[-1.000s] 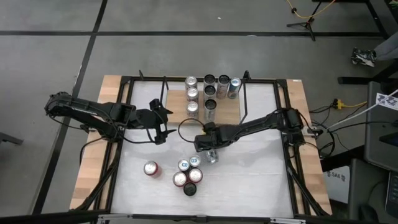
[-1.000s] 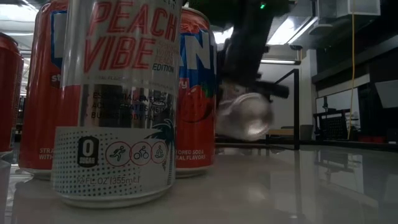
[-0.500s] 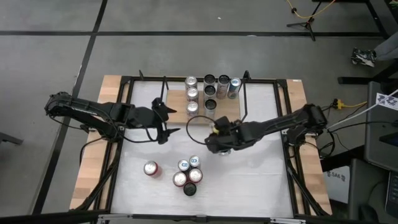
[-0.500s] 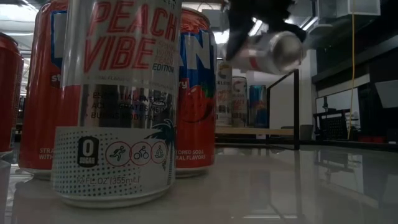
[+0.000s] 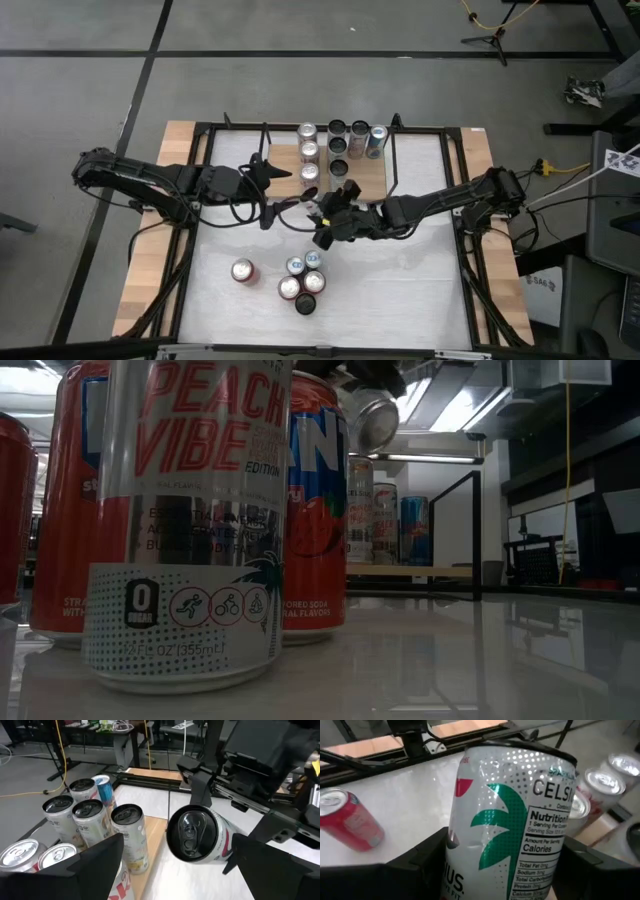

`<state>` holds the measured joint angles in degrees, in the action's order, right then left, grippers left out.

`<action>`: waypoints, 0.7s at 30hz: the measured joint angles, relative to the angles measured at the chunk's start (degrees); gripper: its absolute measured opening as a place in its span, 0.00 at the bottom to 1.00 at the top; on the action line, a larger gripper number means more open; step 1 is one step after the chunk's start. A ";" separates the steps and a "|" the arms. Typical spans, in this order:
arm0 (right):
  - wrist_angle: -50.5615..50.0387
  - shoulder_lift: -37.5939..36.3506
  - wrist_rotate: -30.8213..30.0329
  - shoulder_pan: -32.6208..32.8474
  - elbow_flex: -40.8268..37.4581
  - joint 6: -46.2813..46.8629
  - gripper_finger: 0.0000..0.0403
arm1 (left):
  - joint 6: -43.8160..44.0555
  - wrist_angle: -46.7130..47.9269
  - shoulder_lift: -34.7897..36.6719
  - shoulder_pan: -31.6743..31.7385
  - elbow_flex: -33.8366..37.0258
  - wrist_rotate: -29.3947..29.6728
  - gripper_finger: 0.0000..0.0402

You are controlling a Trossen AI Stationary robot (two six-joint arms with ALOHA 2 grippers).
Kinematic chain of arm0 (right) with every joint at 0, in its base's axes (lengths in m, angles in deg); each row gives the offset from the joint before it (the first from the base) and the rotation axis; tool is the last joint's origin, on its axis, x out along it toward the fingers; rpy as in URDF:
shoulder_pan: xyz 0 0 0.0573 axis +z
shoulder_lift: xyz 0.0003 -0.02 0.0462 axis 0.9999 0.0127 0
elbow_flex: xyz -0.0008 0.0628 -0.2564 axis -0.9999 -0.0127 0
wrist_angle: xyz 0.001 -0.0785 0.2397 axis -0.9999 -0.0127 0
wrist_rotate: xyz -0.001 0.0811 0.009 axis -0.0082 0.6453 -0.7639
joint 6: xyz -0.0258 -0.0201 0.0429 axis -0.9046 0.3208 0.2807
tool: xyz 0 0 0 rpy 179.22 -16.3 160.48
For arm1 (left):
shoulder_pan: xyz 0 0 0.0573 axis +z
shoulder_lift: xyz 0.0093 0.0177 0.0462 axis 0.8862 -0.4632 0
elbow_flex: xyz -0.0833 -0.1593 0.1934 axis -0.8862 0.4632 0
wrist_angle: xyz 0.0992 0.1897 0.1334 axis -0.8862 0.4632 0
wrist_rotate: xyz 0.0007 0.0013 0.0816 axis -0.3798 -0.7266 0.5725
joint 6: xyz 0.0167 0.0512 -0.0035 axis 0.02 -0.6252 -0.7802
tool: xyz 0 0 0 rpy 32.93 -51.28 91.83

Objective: Place canned beverage on shelf
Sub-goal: Put the white pink soda can onto the shelf aligned with the other white pink soda cans

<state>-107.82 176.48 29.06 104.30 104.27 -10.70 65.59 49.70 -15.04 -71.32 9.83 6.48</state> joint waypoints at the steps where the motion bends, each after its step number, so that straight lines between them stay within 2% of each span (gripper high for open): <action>1: 0.62 0.17 -0.23 -0.03 0.00 -1.20 0.65 | 0.00 0.11 0.00 -0.02 0.00 0.00 0.90; 8: 7.09 2.40 -0.95 -0.02 0.00 -7.26 0.65 | -0.47 5.44 0.69 -0.08 -0.01 -1.95 0.90; 12: 5.66 2.02 1.58 0.00 0.00 -8.02 0.64 | 1.11 8.16 1.25 -0.27 -0.05 -3.44 0.90; 16: -0.14 -1.11 1.24 0.49 -0.02 -6.85 0.64 | 2.33 8.15 1.41 -0.41 -0.02 -3.91 0.90; 21: -12.48 -6.45 -2.57 2.02 0.02 -2.86 0.64 | 2.79 7.98 1.39 -0.39 -0.02 -3.93 0.90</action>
<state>-120.30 170.03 26.49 106.32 104.29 -13.56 68.38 57.68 -13.65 -71.71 9.81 2.55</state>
